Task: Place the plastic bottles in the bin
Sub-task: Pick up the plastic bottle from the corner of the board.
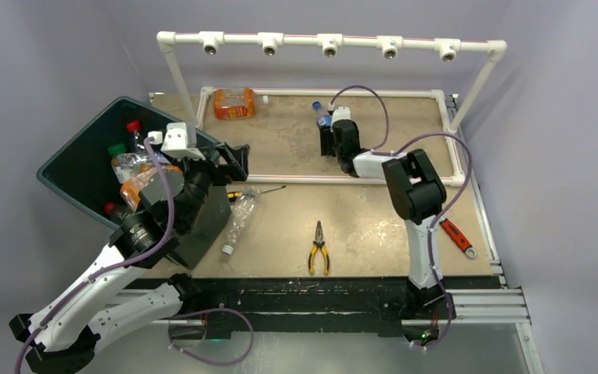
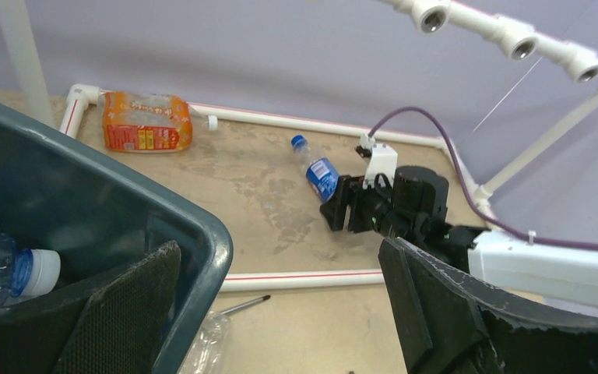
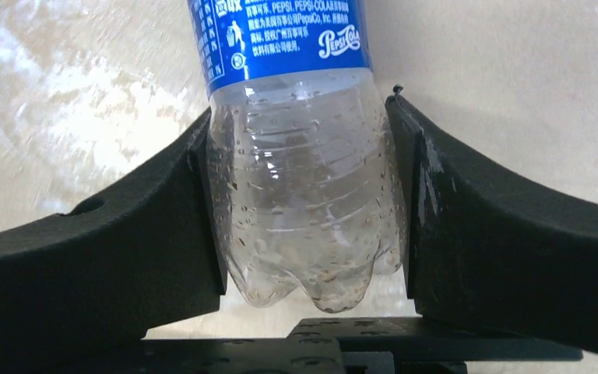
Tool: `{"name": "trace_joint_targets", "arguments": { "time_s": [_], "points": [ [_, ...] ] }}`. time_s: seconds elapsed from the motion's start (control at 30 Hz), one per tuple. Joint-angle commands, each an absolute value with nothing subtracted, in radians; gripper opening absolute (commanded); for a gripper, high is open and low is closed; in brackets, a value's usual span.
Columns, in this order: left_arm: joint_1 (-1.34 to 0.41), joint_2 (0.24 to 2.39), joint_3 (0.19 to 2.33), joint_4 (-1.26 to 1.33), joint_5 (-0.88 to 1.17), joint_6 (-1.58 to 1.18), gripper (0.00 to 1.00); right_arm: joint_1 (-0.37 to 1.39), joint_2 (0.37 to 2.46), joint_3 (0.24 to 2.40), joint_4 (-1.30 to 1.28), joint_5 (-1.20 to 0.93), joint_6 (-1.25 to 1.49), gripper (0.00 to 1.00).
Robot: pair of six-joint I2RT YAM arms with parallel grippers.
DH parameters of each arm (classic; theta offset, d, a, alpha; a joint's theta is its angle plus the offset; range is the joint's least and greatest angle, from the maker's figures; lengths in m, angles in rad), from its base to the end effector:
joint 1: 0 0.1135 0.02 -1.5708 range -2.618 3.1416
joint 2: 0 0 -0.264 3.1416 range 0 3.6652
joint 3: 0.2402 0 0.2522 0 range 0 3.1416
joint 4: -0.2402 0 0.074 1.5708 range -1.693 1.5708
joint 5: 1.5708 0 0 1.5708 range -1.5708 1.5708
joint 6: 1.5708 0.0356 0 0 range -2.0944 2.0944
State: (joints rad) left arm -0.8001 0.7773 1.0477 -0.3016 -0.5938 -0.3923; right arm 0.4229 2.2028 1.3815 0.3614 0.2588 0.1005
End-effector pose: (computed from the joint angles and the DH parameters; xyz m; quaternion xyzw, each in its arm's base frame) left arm 0.1225 -0.0975 0.4187 -0.0604 0.7136 -0.1999 0.6687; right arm 0.4450 0.1903 0.1399 -0.0681 0.8426 0.0294 0.5335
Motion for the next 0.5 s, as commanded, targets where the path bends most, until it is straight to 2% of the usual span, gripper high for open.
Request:
{"name": "trace_joint_targets", "arguments": {
  "time_s": [0.0, 0.23, 0.47],
  "points": [
    [-0.804, 0.741, 0.970, -0.249, -0.568, -0.512, 0.99, 0.450, 1.994, 1.240, 0.462, 0.214, 0.192, 0.46],
    [-0.804, 0.746, 0.906, -0.179, -0.553, -0.572, 0.99, 0.527, 1.704, 0.938, 0.519, 0.176, 0.361, 0.43],
    [-0.803, 0.695, 0.796, 0.054, -0.564, -0.617, 0.99, 0.628, 1.372, 0.643, 0.542, 0.101, 0.497, 0.41]
  ]
}}
